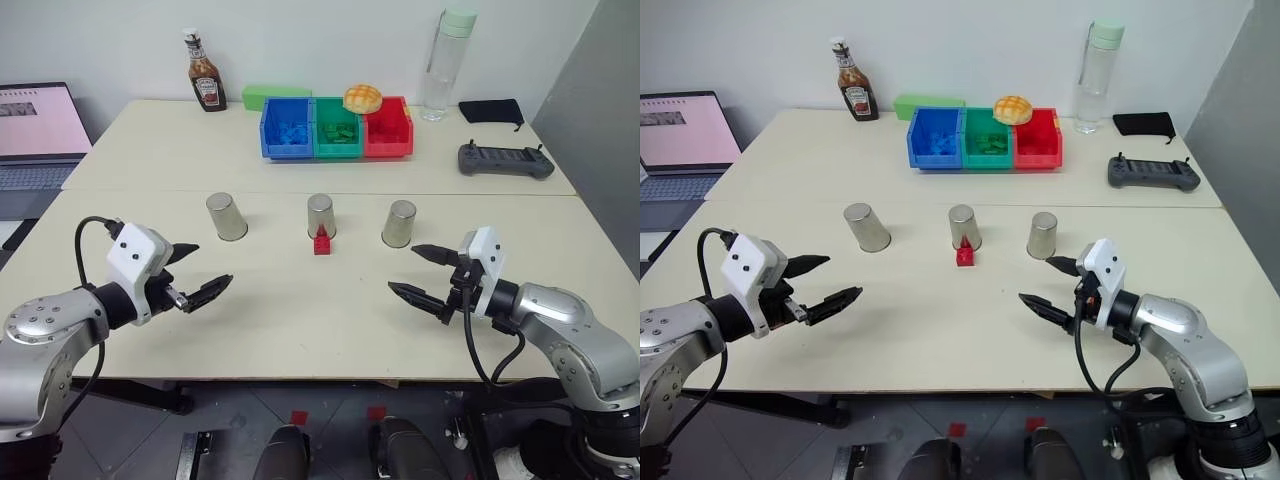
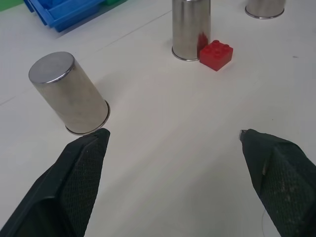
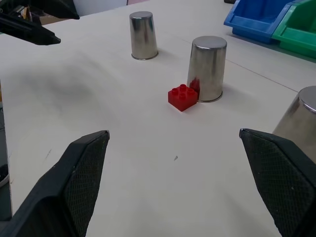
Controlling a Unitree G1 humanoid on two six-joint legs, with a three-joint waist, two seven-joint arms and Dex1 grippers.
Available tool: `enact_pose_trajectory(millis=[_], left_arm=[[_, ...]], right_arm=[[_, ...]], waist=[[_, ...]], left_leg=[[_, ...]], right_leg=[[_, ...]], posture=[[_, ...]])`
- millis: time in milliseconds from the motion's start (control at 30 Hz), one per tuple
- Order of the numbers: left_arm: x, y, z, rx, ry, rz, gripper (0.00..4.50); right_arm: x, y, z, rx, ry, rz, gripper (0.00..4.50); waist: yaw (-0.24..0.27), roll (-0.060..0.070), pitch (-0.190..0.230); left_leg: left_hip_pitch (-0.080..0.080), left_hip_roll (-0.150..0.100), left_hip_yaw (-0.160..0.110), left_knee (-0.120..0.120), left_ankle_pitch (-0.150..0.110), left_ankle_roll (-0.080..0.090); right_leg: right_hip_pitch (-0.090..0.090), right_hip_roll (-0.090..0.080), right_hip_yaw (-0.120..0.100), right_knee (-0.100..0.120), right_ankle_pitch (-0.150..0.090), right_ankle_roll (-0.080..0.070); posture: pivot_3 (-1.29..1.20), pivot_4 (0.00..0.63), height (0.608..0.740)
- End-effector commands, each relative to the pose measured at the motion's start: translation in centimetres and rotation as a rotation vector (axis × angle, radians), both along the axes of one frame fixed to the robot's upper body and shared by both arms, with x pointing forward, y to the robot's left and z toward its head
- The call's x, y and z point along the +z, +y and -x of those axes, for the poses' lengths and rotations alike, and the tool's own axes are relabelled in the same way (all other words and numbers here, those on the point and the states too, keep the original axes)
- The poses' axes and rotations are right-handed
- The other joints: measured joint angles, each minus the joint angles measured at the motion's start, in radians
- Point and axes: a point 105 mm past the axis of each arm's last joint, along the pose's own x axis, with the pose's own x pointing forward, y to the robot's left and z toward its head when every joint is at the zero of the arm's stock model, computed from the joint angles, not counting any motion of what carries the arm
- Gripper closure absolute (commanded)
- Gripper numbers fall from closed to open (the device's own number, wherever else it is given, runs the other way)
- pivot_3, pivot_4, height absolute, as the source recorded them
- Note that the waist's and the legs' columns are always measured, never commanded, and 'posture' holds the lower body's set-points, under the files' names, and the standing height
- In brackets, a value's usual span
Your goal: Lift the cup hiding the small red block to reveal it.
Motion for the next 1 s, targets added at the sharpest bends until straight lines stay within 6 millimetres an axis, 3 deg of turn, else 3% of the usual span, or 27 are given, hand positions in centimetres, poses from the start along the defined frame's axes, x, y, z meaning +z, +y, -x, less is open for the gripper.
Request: enact_pose_trajectory(millis=[33, 1000], left_arm=[[1.4, 0.1, 0.2, 0.000, -0.048, -0.034, 0.00], [1.9, 0.5, 0.2, 0.016, -0.039, 0.036, 0.00]], right_arm=[[1.2, 0.4, 0.1, 0.017, -0.050, -0.011, 0.01], [1.1, -1.0, 0.5, -0.012, -0.046, 0.012, 0.01]], waist=[[0.000, 0.000, 0.000], [0.000, 0.000, 0.000]], left_leg=[[0.000, 0.000, 0.000, 0.000, 0.000, 0.000], [0.000, 0.000, 0.000, 0.000, 0.000, 0.000]], right_leg=[[0.000, 0.000, 0.000, 0.000, 0.000, 0.000], [0.000, 0.000, 0.000, 0.000, 0.000, 0.000]], posture=[[0.00, 0.150, 0.740], [0.00, 0.150, 0.740]])
